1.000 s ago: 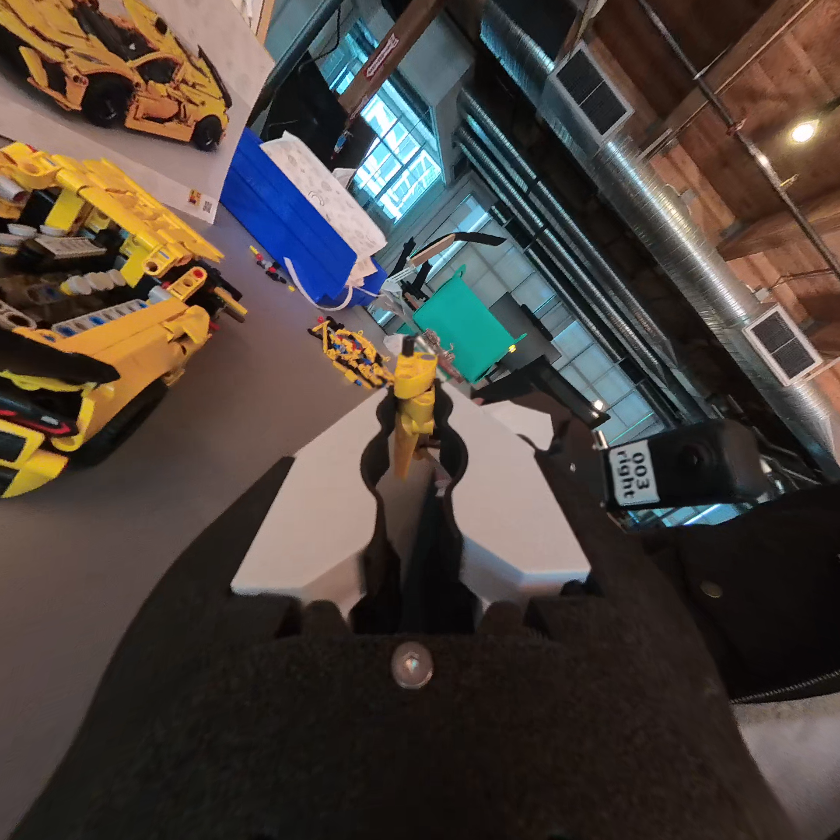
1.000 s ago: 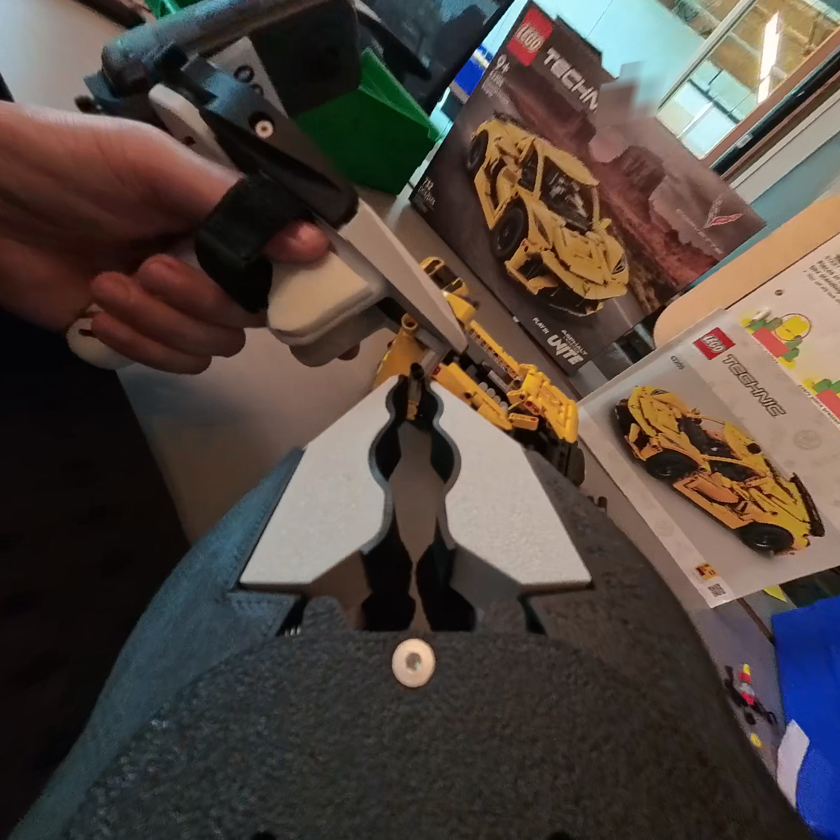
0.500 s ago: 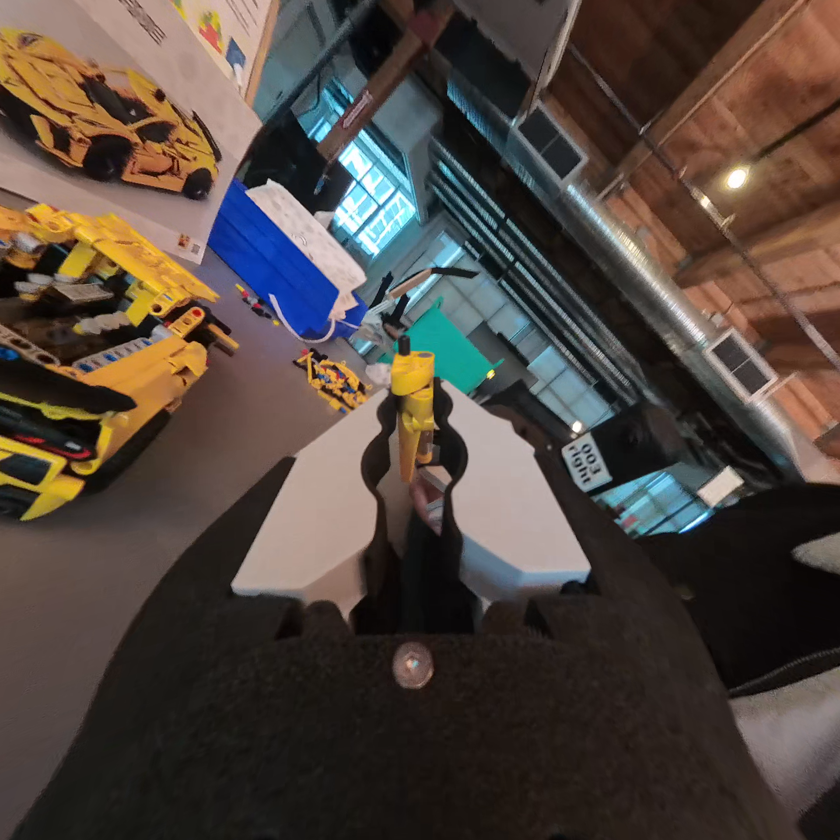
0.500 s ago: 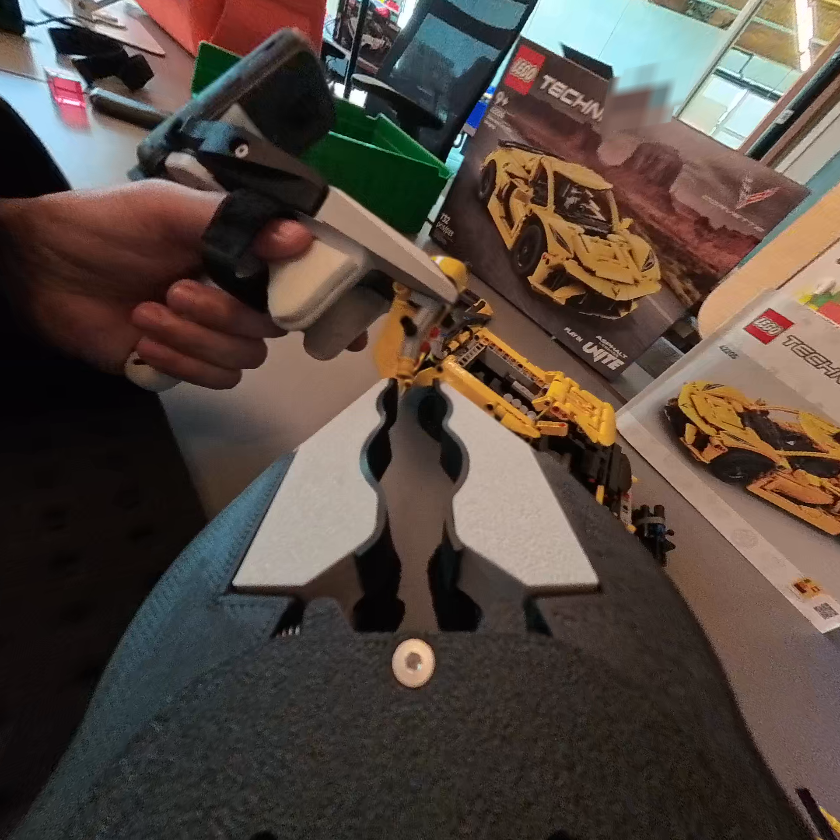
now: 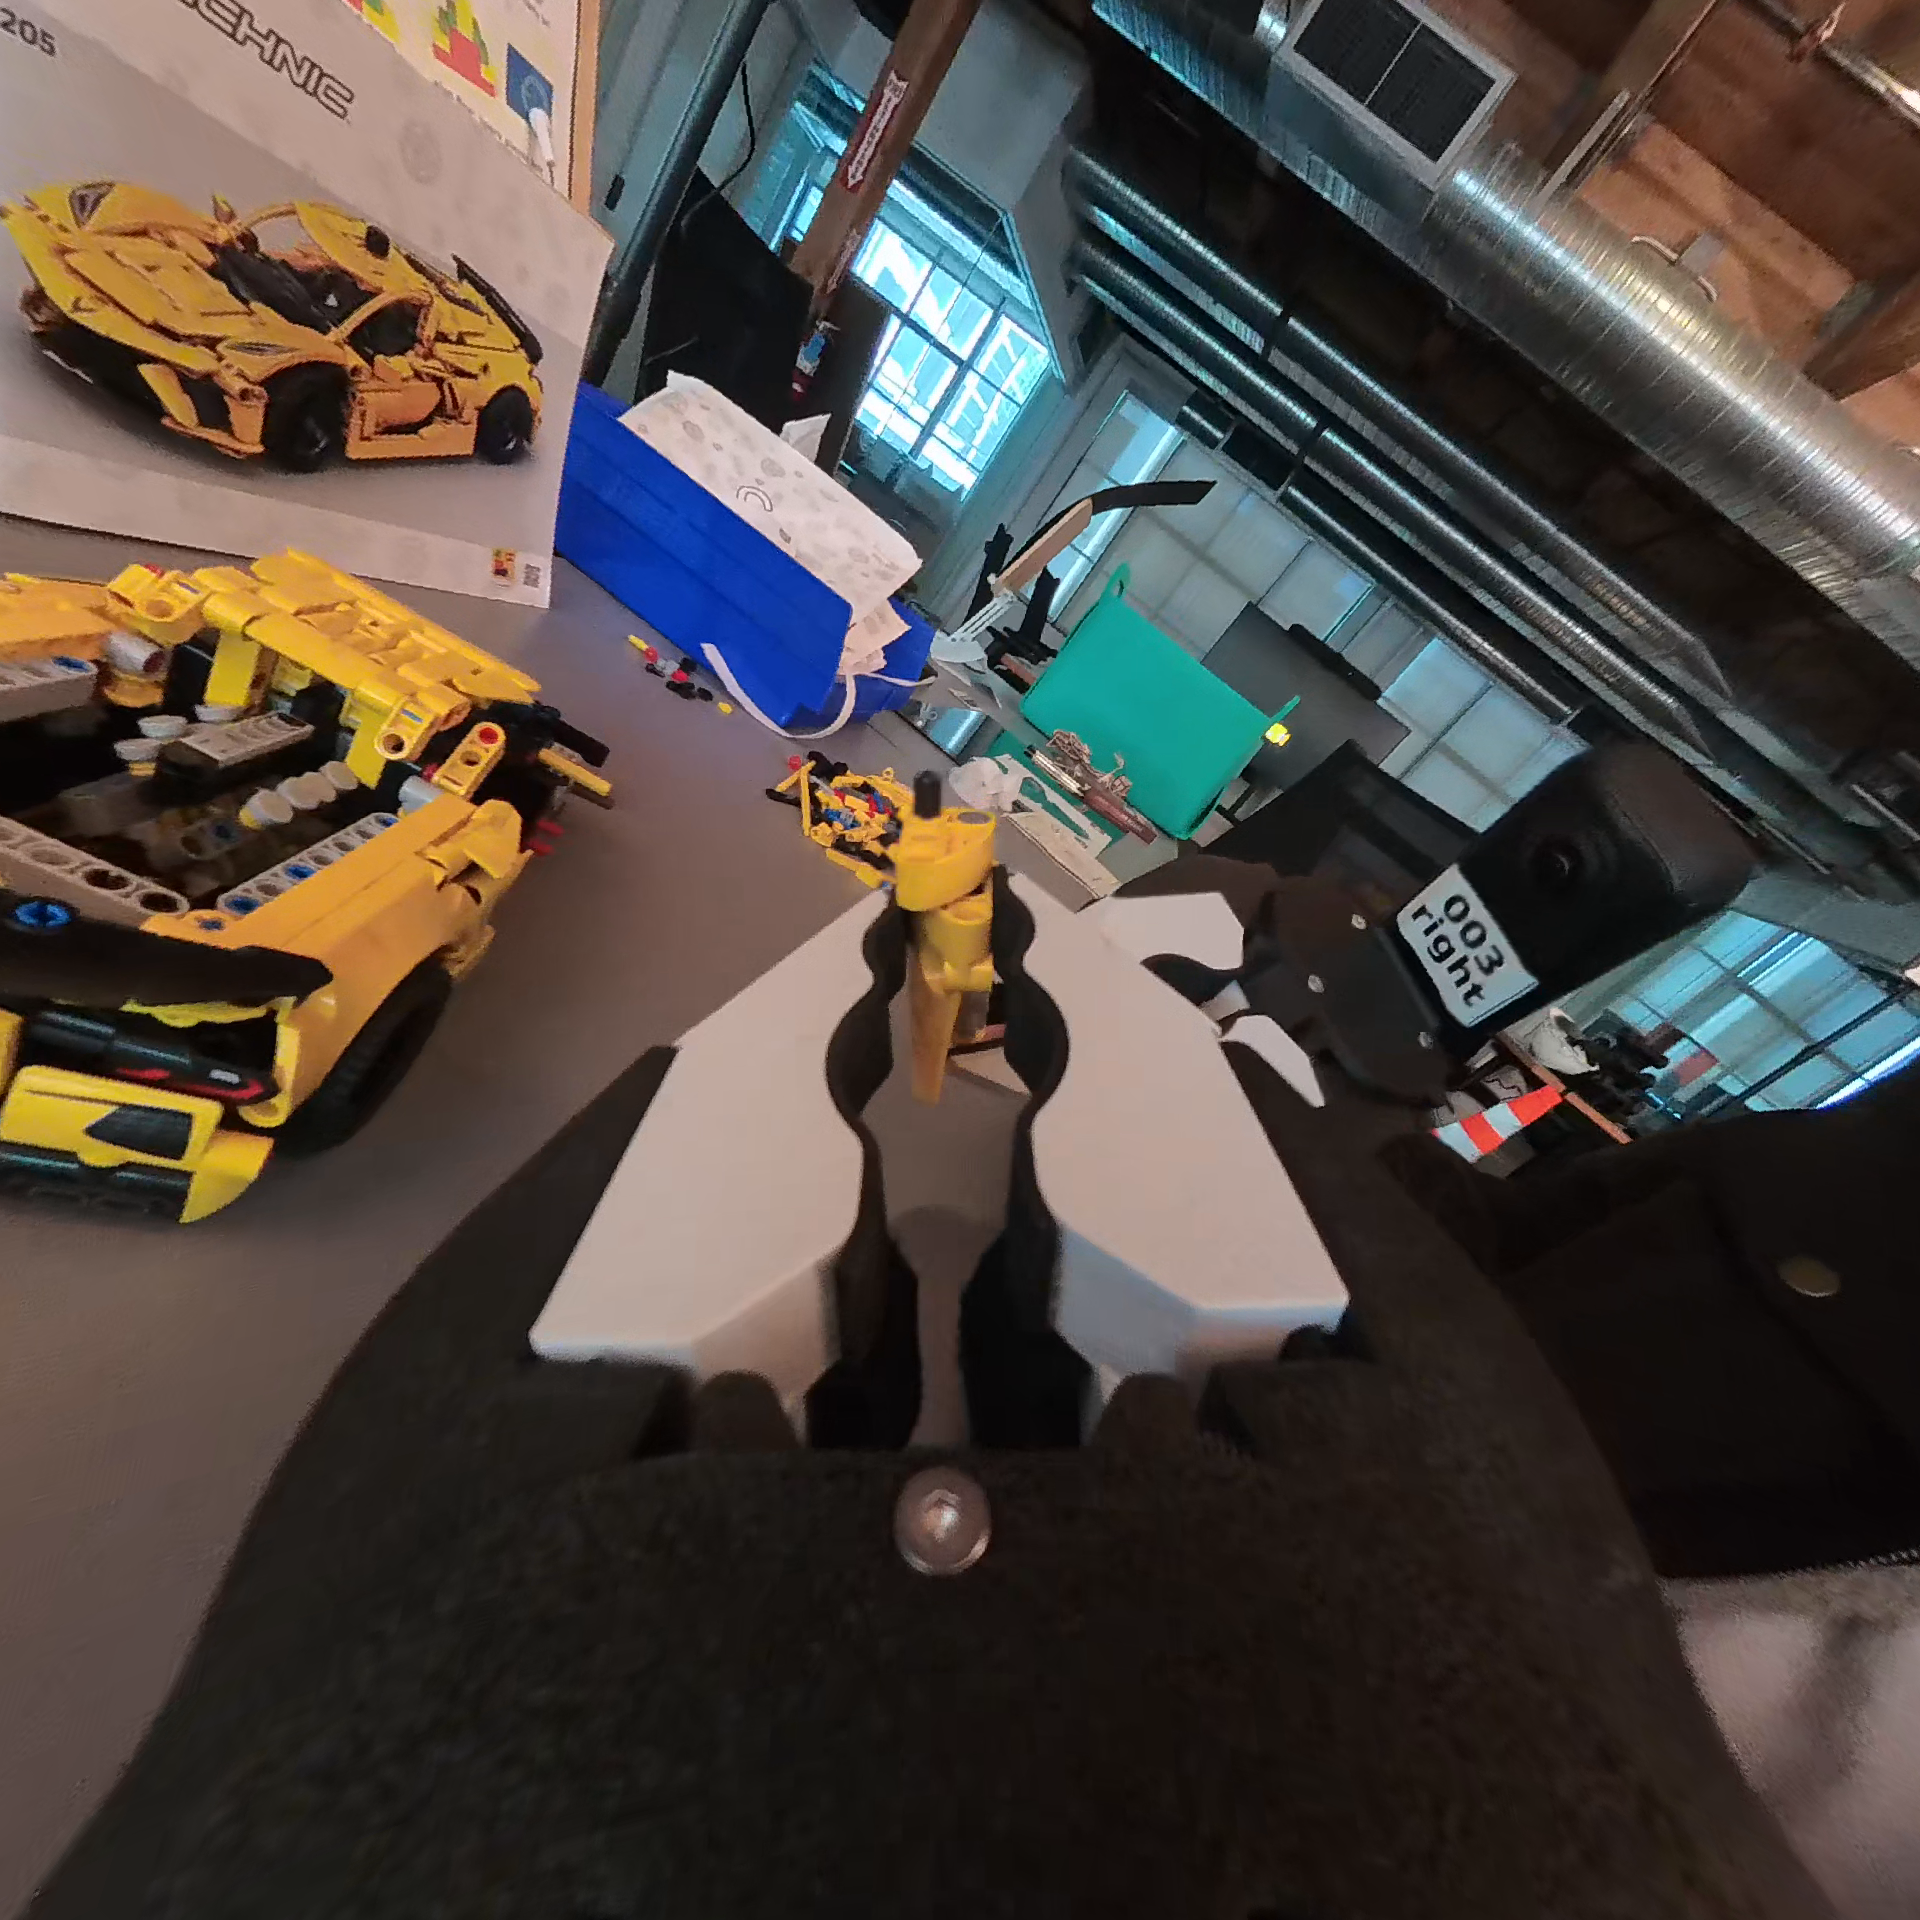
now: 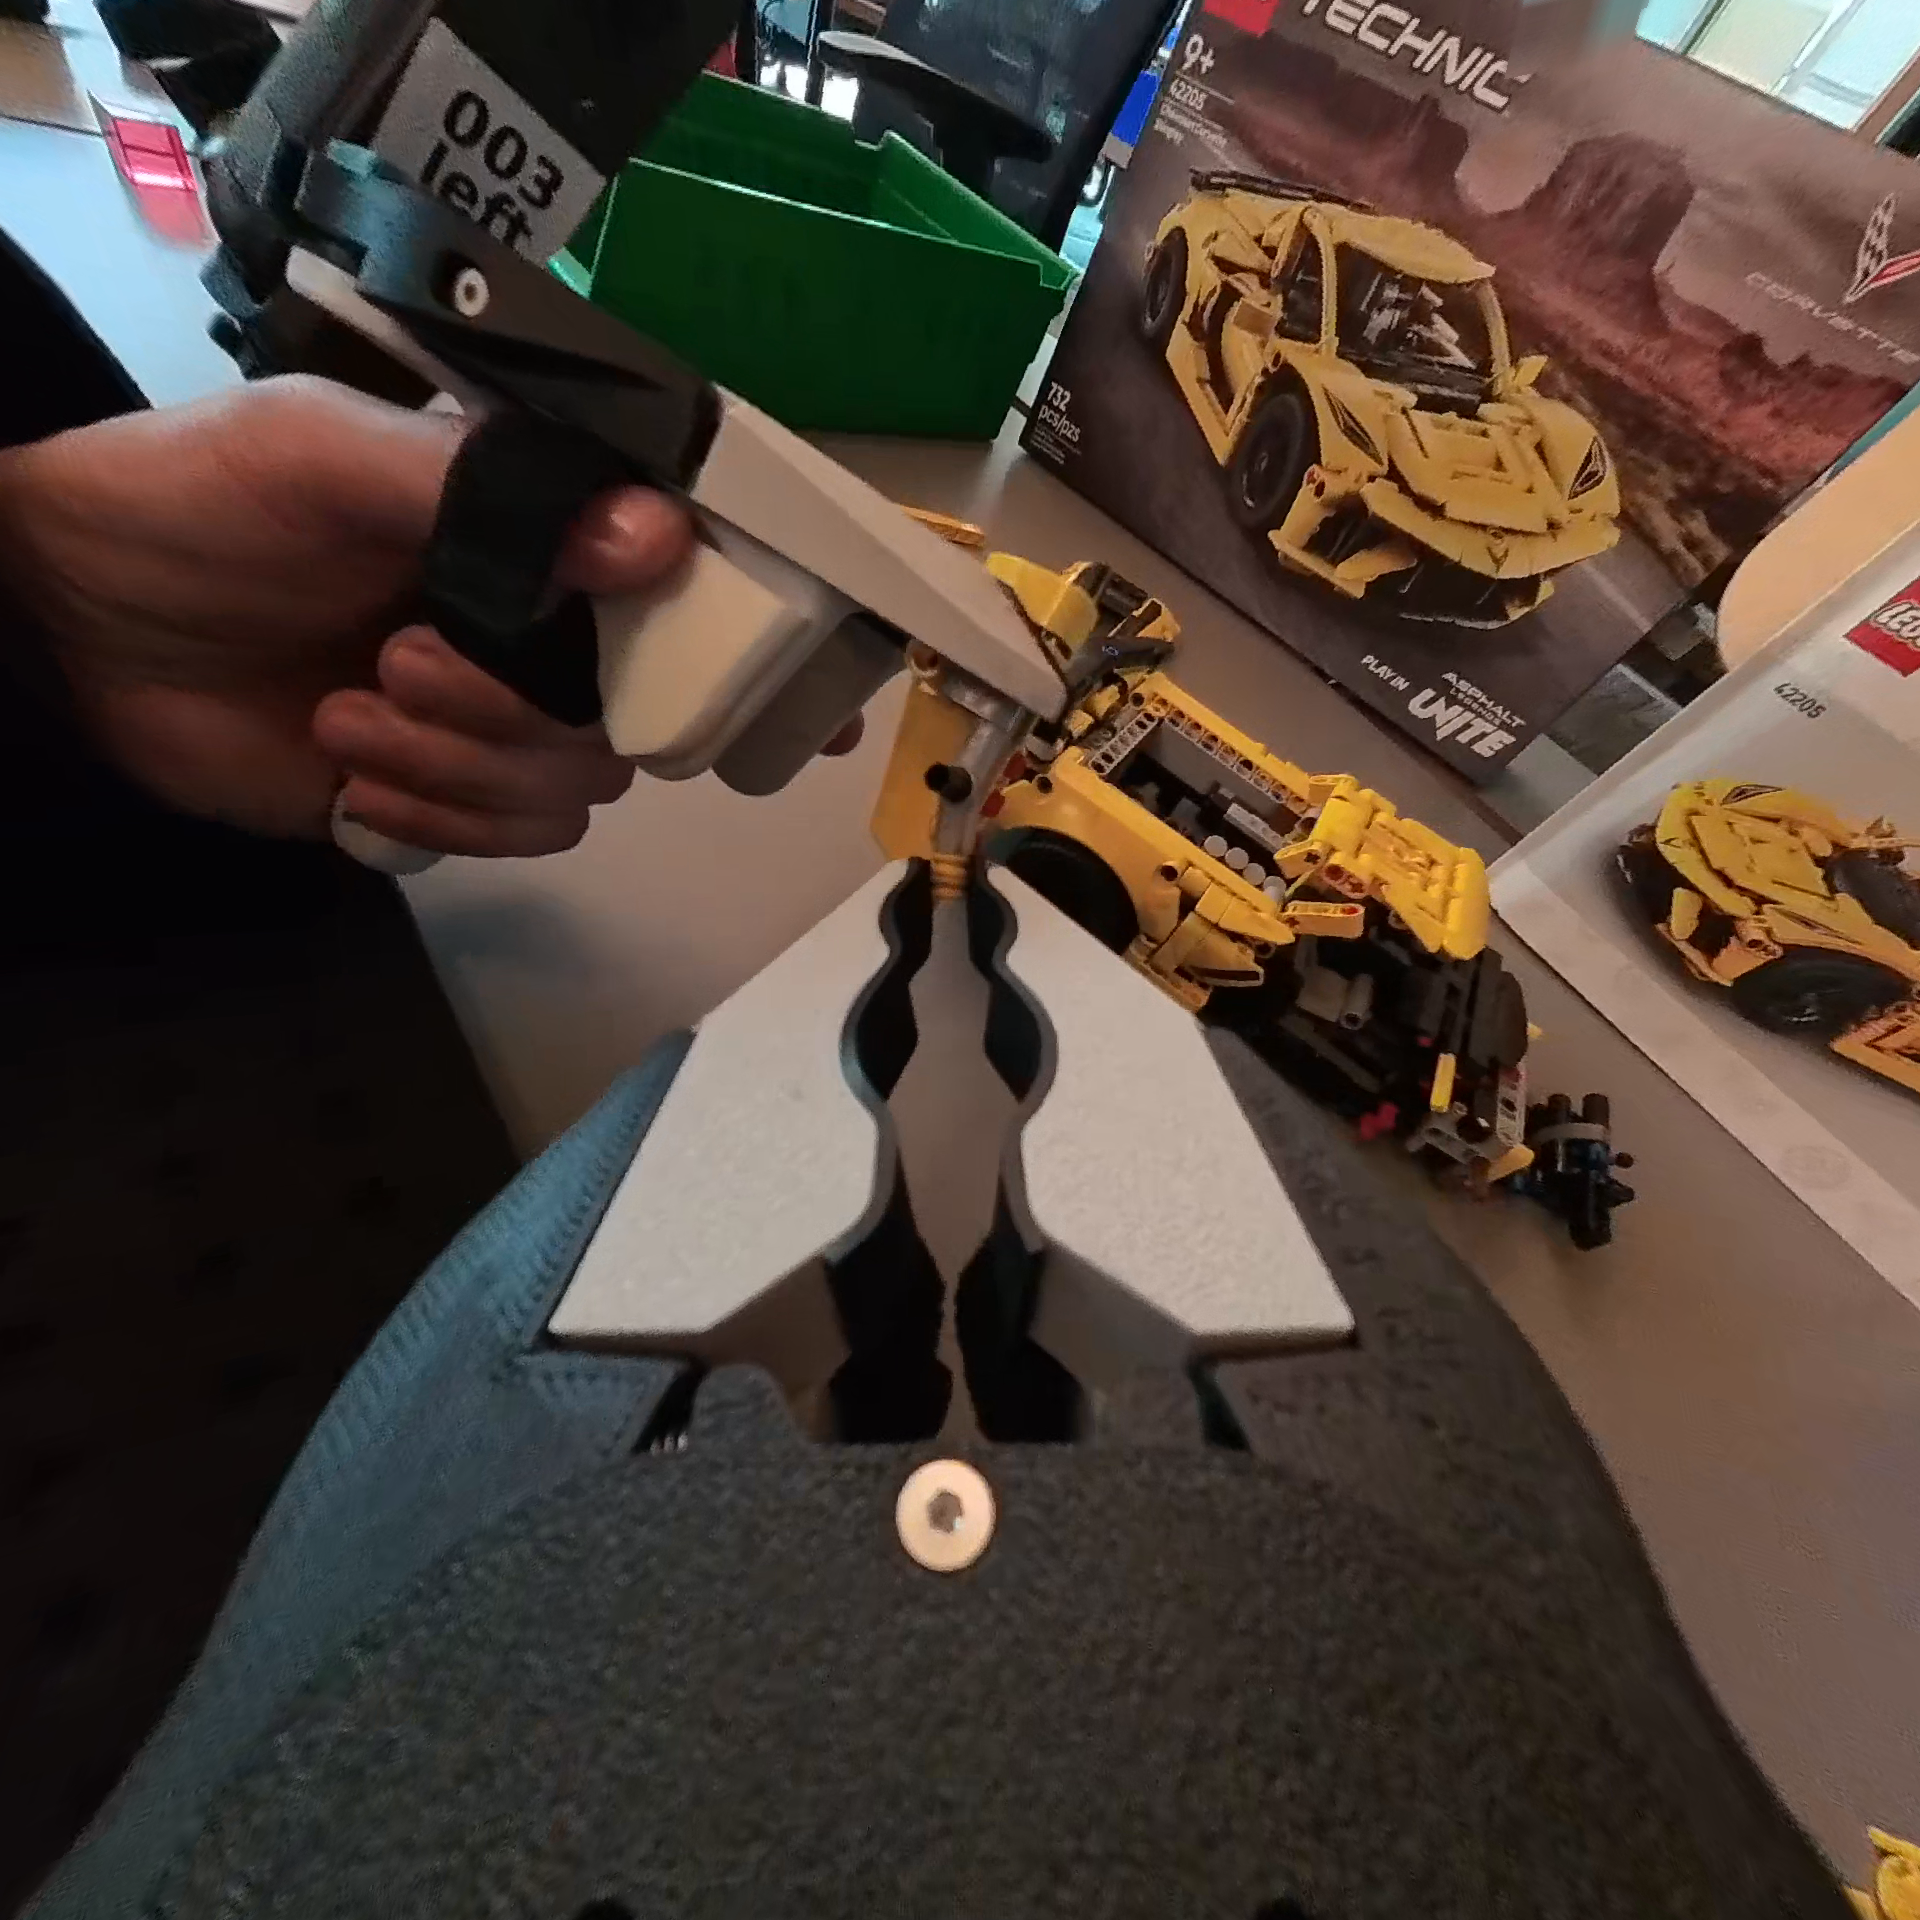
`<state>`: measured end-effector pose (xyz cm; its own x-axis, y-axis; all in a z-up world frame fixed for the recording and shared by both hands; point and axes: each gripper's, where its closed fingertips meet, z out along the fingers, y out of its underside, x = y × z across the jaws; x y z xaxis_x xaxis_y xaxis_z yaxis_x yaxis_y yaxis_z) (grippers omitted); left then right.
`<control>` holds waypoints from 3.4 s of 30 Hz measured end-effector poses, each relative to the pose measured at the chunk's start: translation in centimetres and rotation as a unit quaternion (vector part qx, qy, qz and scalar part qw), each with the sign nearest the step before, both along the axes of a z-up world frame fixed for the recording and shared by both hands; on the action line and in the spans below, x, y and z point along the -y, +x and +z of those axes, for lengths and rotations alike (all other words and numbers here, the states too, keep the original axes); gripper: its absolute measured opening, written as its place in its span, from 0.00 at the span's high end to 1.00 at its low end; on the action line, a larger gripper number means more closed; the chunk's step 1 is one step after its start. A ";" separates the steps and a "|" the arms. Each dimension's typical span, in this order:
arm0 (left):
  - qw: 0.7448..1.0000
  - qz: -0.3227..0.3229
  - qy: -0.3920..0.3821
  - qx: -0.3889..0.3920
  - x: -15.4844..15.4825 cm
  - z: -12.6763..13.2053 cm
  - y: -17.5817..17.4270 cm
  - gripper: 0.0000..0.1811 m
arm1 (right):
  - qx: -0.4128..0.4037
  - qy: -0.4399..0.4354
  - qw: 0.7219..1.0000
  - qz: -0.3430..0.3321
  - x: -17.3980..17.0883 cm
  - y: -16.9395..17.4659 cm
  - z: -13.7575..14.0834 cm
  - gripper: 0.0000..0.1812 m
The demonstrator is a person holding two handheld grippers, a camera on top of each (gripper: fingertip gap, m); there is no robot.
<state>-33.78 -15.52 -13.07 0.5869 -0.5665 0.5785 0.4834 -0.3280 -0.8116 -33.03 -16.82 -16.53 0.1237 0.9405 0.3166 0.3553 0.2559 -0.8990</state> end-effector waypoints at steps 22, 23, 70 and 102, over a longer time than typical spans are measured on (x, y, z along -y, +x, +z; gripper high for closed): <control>0.990 0.096 0.054 0.084 0.8 2.5 -6.4 0.92 | 0.084 0.003 0.996 -0.012 -3.1 1.8 -3.1 0.97; 0.993 0.071 0.059 0.077 0.8 2.8 -5.1 0.92 | 0.080 -0.010 0.997 -0.008 -3.0 1.9 -3.5 0.97; 0.997 -0.020 -0.006 0.072 0.2 0.6 -0.3 0.92 | -0.049 -0.028 0.998 0.017 0.4 -0.2 0.9 0.91; 0.987 -0.041 -0.084 -0.129 -0.2 -4.5 2.5 0.92 | -0.030 -0.053 0.997 -0.052 -9.4 7.5 1.6 0.97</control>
<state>-31.32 -15.29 -17.55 0.6833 -0.5270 0.5053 0.2340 -0.4975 -0.8353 -25.56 -7.38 -14.93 0.2384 0.9493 0.2051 0.3189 0.1230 -0.9398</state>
